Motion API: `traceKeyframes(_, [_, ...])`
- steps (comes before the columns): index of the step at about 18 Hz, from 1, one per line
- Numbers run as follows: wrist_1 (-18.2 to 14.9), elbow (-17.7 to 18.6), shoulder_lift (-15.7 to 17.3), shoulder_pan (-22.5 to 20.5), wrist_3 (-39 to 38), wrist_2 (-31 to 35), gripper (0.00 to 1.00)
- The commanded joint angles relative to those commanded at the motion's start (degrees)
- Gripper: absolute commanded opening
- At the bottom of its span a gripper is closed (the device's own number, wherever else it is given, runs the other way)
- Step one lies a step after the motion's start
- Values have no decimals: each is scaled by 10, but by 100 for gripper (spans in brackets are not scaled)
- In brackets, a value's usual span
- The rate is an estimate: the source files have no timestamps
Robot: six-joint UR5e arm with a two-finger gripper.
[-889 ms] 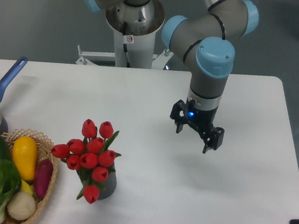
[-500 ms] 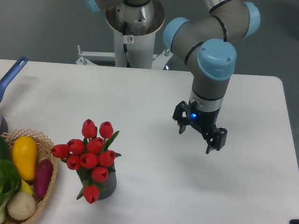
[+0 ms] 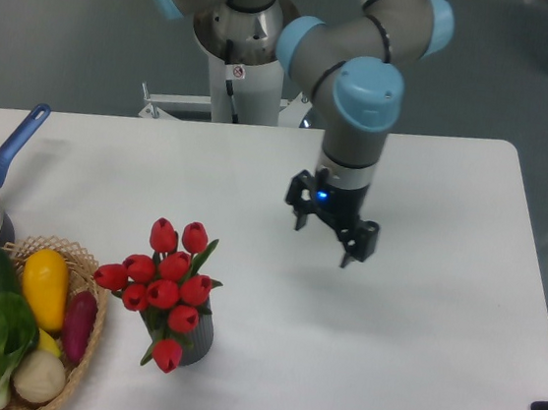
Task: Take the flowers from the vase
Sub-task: 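Move the open gripper toward the red tulips in the grey vase, then lower the gripper around the tulip stems and close on them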
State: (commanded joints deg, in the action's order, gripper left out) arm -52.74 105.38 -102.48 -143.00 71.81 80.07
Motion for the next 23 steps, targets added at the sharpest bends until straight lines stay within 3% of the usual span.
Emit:
traceKeyframes(6, [15,-11,3,9,4,-187,100])
traceKeyframes(15, [25,-24,-4,5,3,-336,100])
traceKeyframes(18, [46,-28,-22,4,3,-396,100])
traceKeyframes(23, [47,-33,-37,5,3,-452,100])
